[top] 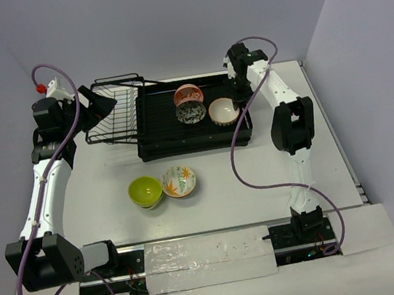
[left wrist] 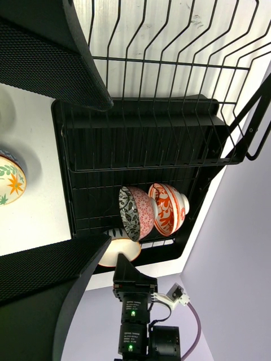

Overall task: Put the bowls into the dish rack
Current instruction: Pick up the bowl from the dish rack.

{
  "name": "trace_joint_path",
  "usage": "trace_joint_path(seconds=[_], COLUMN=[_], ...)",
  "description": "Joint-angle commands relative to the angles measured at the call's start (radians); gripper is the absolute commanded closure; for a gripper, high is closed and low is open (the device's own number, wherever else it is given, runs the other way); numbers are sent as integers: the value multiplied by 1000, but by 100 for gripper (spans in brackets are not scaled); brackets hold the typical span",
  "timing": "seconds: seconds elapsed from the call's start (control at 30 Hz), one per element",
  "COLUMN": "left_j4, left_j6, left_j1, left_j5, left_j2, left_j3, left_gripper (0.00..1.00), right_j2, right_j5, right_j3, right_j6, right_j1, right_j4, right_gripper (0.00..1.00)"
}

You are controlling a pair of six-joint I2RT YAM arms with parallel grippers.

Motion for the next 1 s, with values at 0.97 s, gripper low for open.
trace_joint_path(seconds=[0.97], left_j4=[38], left_j6=[-11], left_j1=[22], left_j5=[23], left_j2=[-5], left_j3=[8], left_gripper=[4], right_j2=[-226], right_j5=[112], right_j3=[-189], right_j6=[55], right_j1=[10], right_j4=[267], right_gripper=[100])
